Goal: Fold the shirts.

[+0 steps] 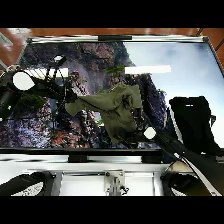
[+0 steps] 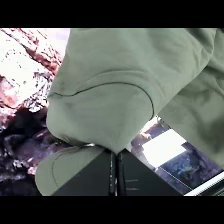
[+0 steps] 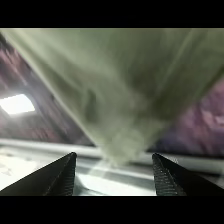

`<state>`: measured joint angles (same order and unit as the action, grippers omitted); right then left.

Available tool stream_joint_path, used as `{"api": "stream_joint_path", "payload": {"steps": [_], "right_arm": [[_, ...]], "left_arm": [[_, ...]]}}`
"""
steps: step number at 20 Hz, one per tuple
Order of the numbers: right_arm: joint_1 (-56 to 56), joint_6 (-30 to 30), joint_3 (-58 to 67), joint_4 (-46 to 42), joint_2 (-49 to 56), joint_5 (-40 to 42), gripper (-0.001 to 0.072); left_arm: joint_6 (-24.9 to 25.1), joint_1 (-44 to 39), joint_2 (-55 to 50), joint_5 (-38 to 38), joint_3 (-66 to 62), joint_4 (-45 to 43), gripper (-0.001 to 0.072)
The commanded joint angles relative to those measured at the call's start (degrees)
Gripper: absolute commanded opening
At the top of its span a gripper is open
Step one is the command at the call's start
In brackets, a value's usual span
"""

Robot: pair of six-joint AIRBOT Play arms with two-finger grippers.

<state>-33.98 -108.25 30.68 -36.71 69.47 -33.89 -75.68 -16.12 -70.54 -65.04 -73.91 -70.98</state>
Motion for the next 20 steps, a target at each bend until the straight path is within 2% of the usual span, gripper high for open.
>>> {"api": "stream_joint_path", "payload": {"steps": [1, 4, 5, 6, 7, 9, 11, 16, 18, 20], "right_arm": [[-1.77, 1.55, -0.15, 3.93, 3.32, 4.09, 0.0588], [-3.43, 1.62, -0.15, 7.48, 4.74, 8.15, 0.058], [-3.5, 1.62, -0.07, 8.39, 4.87, 9.18, 0.0502], [-3.39, 1.66, 0.42, 8.33, 4.87, 9.03, 0.0237], [-2.86, 2.4, 1.42, 8.24, 4.72, 8.5, 0.0081], [-0.96, 10.51, 4.26, 7.19, 3.61, 7.82, 0.0072], [3.43, 15.45, 8.26, 3.21, 1.16, 4.17, 0.0072], [17.42, 28.0, 27.19, -9.33, -13.05, -13.11, 0.0072], [23.63, 28.13, 37.0, -15.17, -19.61, -15.69, 0.0072], [29.22, 28.15, 46.53, -17.09, -25.07, -14.91, 0.0072]], "left_arm": [[0.09, 0.02, -0.04, 0.02, 0.02, -0.02, 0.0032], [0.09, 0.02, -0.04, 0.02, 0.0, -0.02, 0.0032], [0.09, 0.04, -0.04, 0.02, 0.0, -0.04, 0.0032], [0.09, 0.07, -0.04, 0.02, -0.02, -0.04, 0.0032], [0.11, 0.17, -0.04, 0.04, -0.07, -0.07, 0.0032], [0.0, 0.85, -0.04, 0.48, -0.9, 0.07, 0.0032], [-1.05, 1.53, -0.04, 1.49, -3.15, 0.7, 0.0032], [-2.36, 3.58, 2.58, 1.33, -17.86, 0.42, 0.0032], [-2.64, 5.68, 4.96, 1.38, -27.02, 0.42, 0.0032], [-4.83, 8.28, 8.04, 1.42, -36.68, 0.42, 0.0032]]}}
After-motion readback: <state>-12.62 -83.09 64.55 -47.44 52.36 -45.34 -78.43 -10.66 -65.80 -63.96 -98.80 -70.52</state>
